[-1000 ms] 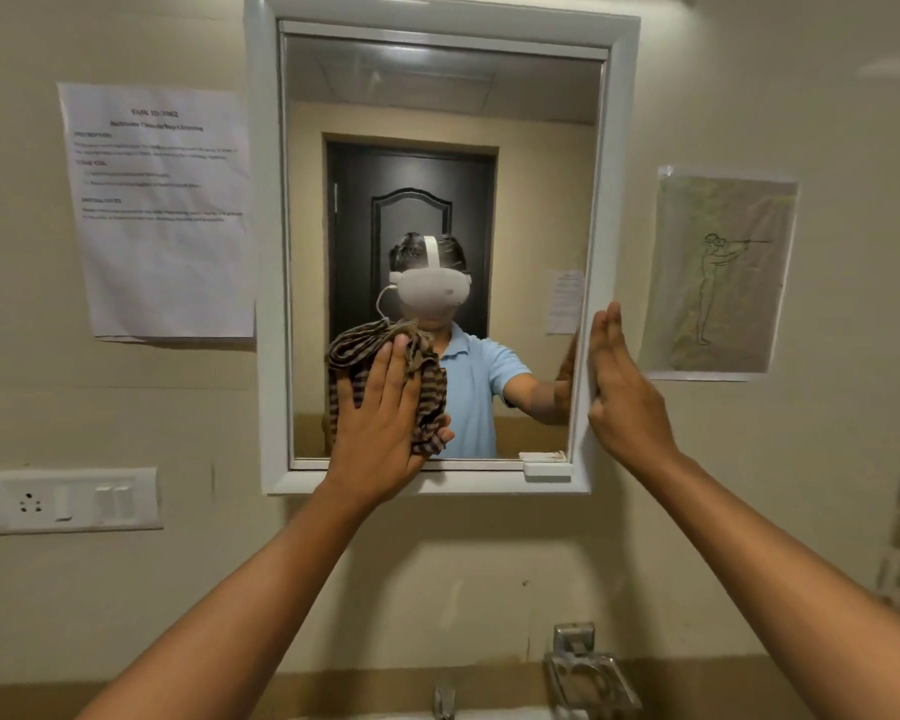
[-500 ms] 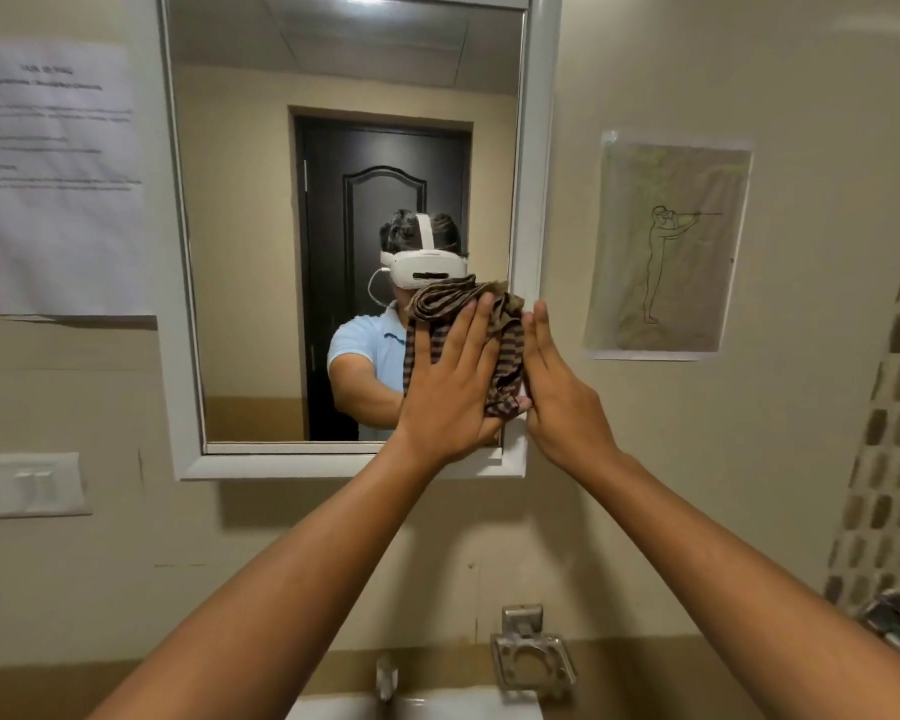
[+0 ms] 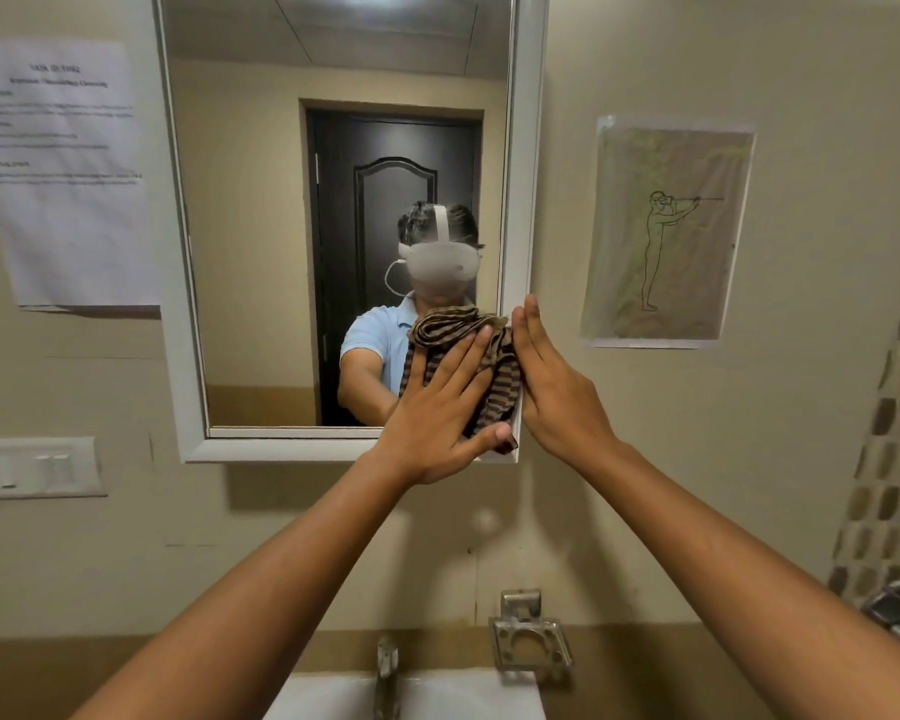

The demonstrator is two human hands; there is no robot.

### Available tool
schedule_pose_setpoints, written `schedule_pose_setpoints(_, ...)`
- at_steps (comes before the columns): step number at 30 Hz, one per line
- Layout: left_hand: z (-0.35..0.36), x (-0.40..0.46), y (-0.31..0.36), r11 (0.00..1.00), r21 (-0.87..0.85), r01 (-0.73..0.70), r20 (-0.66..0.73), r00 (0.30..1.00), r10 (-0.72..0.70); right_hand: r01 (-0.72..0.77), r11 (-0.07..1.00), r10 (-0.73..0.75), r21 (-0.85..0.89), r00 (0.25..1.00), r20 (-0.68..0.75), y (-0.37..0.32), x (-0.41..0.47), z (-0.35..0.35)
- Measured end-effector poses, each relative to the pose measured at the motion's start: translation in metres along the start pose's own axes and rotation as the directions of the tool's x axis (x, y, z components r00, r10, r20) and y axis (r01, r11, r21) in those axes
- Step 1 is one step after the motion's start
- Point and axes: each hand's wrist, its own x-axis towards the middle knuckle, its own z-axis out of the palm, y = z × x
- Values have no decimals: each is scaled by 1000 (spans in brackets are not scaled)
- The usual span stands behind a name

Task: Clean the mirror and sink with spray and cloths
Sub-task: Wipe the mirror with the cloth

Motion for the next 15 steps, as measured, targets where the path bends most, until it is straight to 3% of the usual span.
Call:
schedule_pose_setpoints(6,4,7,-7,986,163,21,-62,998,-11,-16,999,17,-52,1000,20,0,1,-2)
schedule_pose_setpoints(11,-12,33,-12,972,175,154,-144,981,-130,-31,997,32,-64,999,23,-3,1,-1)
schedule_pose_setpoints(15,3,13,-9,979,204,18,-81,997,-1,-49,998,49,-32,999,-2,-8,1,5)
